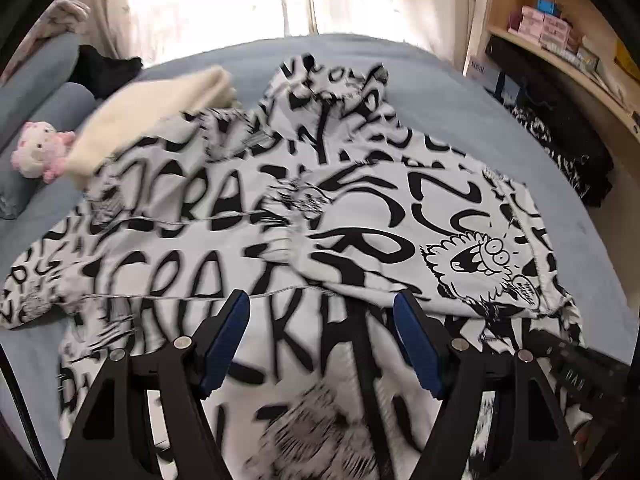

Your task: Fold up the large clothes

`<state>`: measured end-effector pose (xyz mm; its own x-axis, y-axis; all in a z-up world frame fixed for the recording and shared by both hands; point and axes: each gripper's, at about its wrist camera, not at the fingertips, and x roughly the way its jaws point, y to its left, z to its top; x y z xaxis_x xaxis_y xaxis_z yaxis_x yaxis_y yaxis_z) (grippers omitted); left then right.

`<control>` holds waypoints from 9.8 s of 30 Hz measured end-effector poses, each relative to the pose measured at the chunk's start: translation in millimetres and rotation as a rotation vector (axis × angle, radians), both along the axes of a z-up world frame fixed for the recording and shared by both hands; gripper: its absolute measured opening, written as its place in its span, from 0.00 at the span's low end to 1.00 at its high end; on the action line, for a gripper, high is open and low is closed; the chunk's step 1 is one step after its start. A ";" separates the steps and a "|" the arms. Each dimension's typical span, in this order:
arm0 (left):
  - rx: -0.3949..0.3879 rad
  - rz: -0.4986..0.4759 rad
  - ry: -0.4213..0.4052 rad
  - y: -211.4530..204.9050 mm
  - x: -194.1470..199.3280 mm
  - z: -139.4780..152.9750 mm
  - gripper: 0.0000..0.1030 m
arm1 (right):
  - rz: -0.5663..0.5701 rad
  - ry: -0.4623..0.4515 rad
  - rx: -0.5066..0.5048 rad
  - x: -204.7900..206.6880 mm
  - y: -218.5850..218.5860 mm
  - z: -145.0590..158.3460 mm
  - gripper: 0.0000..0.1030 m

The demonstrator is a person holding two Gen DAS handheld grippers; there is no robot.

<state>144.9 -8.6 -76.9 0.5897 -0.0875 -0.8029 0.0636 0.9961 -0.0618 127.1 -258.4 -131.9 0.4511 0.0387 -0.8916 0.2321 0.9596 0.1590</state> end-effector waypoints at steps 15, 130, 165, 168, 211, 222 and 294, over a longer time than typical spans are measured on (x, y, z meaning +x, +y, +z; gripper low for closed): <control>-0.034 0.134 -0.087 131.7 -99.6 49.3 0.71 | 0.236 -0.047 -0.064 -65.8 148.5 52.5 0.09; -0.241 0.145 0.017 192.8 -41.5 -22.8 0.69 | 0.253 -0.044 0.222 107.9 198.9 -36.2 0.38; -0.195 0.248 0.080 264.6 2.9 -59.6 0.69 | 0.056 -0.172 0.149 134.8 108.2 -4.6 0.16; -0.267 0.208 0.118 287.9 26.4 -65.1 0.69 | 0.043 -0.154 0.244 131.2 88.7 -9.9 0.37; 0.385 0.176 -0.125 245.2 134.6 -71.4 0.69 | 0.301 -0.215 -0.223 146.7 153.4 -4.4 0.21; 0.171 0.204 -0.114 235.0 54.8 -22.0 0.54 | 0.296 -0.235 0.038 101.7 167.2 15.4 0.21; 0.148 0.205 0.001 169.7 24.0 -20.4 0.46 | 0.076 -0.140 0.240 76.1 87.5 4.4 0.05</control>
